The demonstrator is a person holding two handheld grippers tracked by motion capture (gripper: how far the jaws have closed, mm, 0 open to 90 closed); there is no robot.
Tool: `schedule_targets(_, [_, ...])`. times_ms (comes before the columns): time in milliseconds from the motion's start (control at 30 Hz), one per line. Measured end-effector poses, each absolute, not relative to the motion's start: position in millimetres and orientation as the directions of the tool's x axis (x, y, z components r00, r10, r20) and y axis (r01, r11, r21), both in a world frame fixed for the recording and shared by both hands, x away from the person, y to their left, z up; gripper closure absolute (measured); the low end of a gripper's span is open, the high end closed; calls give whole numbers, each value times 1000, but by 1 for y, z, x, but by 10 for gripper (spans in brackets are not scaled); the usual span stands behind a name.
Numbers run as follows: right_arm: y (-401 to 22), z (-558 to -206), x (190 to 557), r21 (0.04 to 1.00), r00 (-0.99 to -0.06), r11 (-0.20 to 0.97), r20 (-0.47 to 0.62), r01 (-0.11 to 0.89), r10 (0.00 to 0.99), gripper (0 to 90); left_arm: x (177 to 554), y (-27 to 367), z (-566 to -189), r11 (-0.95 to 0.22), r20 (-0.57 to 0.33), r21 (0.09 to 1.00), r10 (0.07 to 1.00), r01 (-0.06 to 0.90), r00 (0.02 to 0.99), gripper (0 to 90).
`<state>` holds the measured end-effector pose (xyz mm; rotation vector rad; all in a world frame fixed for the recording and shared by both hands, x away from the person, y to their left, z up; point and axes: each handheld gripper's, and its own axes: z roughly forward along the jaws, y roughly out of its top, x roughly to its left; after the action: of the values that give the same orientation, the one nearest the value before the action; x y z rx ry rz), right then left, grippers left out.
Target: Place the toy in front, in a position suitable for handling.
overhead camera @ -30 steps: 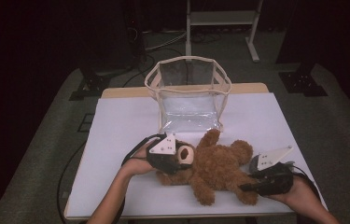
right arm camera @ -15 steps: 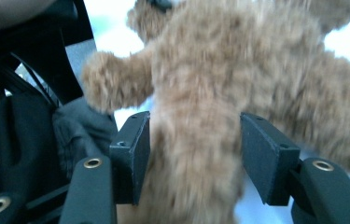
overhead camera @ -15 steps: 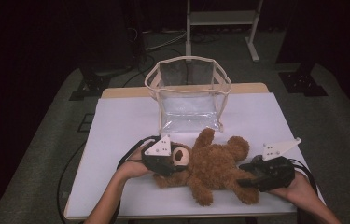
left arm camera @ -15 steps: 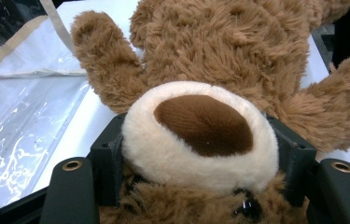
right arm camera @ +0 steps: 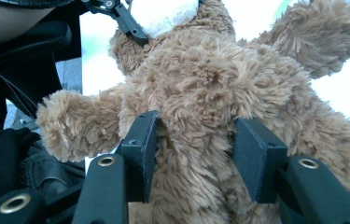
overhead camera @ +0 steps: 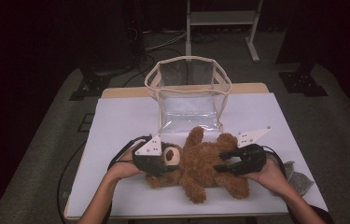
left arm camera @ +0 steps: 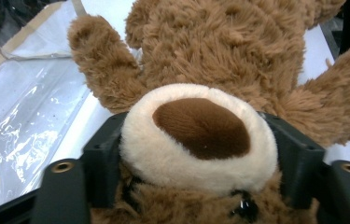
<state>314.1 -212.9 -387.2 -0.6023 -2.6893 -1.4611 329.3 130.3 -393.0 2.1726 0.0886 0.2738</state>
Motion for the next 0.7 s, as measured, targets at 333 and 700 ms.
schedule_targets(333, [-217,-393,309,819,-925,466,189,334,331,512,323,147,-380,-580,172,814,190,-31,966,176])
schedule_targets(700, [-233,-383,307,823,-917,468,151,323,368,437,324,149,-397,-554,101,831,224,41,969,229])
